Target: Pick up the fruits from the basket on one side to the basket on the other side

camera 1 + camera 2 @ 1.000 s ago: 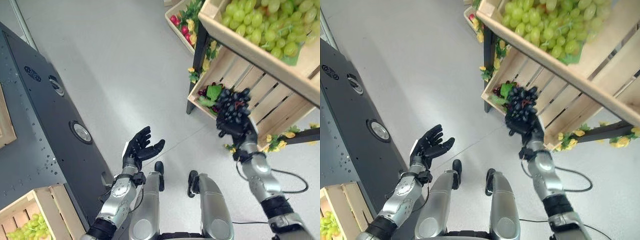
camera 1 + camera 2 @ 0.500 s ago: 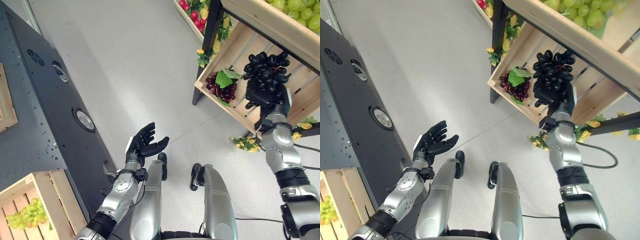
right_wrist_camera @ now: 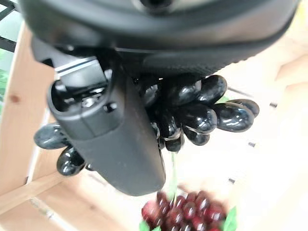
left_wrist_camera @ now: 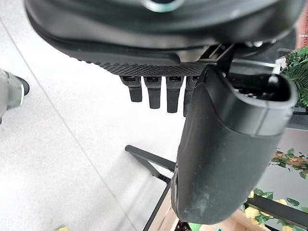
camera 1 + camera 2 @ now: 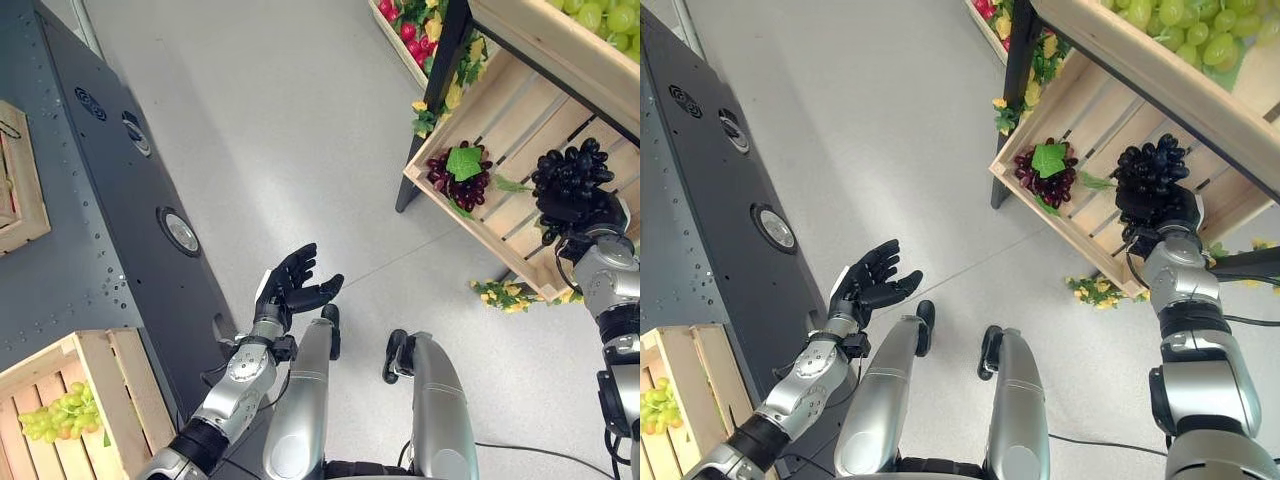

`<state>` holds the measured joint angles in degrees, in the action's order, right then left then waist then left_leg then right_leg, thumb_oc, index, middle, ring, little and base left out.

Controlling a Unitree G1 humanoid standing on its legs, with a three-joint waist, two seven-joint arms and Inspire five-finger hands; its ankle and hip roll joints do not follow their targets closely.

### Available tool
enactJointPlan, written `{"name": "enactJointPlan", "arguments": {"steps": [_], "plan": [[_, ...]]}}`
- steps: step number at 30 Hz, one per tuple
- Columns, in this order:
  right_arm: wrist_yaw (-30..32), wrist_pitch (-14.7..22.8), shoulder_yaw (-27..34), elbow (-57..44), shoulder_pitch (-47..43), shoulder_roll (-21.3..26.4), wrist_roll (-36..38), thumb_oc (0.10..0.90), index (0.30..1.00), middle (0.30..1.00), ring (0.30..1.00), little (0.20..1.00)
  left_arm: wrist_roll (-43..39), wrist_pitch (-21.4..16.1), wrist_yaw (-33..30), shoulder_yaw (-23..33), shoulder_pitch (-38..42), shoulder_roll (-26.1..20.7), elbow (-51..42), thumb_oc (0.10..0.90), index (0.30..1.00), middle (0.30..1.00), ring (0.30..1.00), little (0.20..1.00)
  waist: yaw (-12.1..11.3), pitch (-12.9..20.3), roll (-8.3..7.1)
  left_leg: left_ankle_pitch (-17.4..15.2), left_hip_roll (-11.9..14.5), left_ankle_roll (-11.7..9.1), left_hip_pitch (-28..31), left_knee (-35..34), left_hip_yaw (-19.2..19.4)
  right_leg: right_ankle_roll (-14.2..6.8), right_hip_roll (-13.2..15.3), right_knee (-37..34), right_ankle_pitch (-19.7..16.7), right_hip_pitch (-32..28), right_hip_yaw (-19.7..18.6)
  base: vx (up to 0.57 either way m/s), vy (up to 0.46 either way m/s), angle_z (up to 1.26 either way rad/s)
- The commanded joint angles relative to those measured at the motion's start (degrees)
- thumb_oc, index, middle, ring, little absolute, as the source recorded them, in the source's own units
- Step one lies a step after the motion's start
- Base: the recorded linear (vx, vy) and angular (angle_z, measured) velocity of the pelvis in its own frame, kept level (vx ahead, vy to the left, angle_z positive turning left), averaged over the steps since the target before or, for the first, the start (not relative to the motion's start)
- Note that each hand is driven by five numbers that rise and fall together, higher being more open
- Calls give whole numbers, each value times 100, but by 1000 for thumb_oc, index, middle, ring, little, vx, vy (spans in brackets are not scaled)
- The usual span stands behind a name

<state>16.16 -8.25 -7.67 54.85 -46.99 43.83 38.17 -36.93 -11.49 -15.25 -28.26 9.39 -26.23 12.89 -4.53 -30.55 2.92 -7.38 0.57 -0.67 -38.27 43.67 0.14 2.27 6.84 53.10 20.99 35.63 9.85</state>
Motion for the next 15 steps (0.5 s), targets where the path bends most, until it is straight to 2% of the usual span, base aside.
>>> {"name": "enactJointPlan", "arguments": {"steps": [1,2,3,4,6,15], "plan": [[360,12,-102,5,-873,885,-338,800,900,900,900,900,-122,-509,-91,-96,45,-132,-977,800,900,900,900,900,-26,76,7,-443,-266,599,380,243,189,223,143,-797,-925,-470,54,-9,-14,6],[360,12,-103,6,-874,886,-338,800,900,900,900,900,-122,-509,-91,-95,45,-132,-978,800,900,900,900,900,-25,76,8,-443,-266,599,381,242,189,223,143,-798,-926,-471,55,-7,-5,6],[155,-258,-201,209,-990,874,-429,800,900,900,900,900,-146,-539,-55,-125,63,-120,-912,800,900,900,900,900,-35,76,18,-404,-267,588,417,176,194,223,146,-822,-929,-483,57,-9,4,4],[101,-338,-277,267,-1025,881,-515,800,900,900,900,900,-162,-569,-23,-141,67,-115,-880,800,900,900,900,900,-34,76,24,-392,-266,590,423,153,199,227,151,-828,-932,-477,56,0,0,0],[155,-387,-418,298,-1074,888,-799,800,900,900,900,900,-214,-573,25,-156,81,-100,-872,800,900,900,900,900,-31,76,27,-401,-263,599,450,96,214,230,150,-863,-943,-487,45,0,0,0],[309,-286,-685,350,-1292,866,-1039,800,900,900,900,900,-82,-653,14,-327,172,-68,-905,800,900,900,900,900,-25,76,14,-350,-220,583,612,-177,261,216,103,-1105,-983,-627,67,0,0,0]]}}
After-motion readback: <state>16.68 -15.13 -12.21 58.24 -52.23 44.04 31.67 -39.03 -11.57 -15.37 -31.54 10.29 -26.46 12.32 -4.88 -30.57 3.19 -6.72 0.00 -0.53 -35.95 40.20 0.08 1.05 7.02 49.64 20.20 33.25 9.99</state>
